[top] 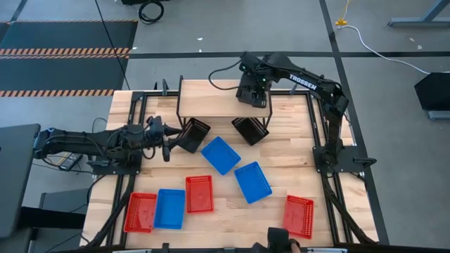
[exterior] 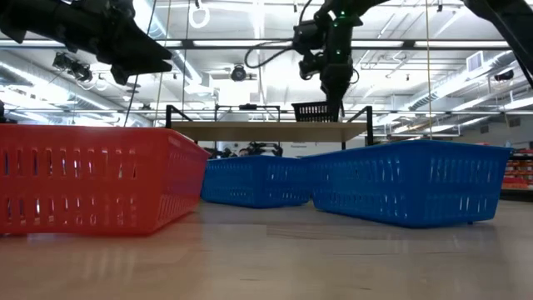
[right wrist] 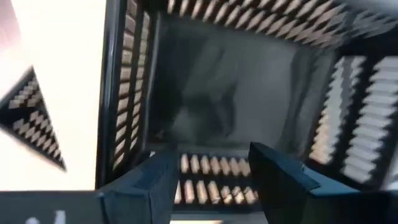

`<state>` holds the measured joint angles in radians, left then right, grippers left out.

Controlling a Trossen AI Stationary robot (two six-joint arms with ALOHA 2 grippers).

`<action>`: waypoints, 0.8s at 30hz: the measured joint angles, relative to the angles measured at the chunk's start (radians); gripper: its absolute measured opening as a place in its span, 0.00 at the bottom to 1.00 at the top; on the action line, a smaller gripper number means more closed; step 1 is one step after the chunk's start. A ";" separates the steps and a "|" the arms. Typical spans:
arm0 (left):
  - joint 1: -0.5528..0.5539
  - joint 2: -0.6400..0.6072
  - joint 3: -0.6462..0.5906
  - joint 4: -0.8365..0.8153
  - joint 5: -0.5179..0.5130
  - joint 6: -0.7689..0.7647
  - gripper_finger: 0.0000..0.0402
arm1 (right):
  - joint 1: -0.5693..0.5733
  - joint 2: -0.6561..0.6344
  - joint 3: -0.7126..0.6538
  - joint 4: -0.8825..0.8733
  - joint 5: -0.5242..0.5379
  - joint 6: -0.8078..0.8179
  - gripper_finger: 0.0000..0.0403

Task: Stack baskets on shelf by color
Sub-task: Put the bottom right black bin on the shelf

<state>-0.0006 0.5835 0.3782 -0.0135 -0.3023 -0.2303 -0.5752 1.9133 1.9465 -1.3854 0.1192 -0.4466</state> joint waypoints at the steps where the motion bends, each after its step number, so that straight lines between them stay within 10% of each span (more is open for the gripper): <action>1: 0.000 0.000 0.000 0.000 0.001 0.003 0.43 | 0.002 0.000 0.000 -0.014 0.010 0.002 0.49; 24: 0.000 0.000 0.000 0.000 0.000 0.005 0.43 | 0.009 -0.030 0.001 -0.136 0.063 0.033 0.49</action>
<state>-0.0006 0.5835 0.3782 -0.0135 -0.3023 -0.2253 -0.5665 1.8837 1.9480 -1.5209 0.1827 -0.4137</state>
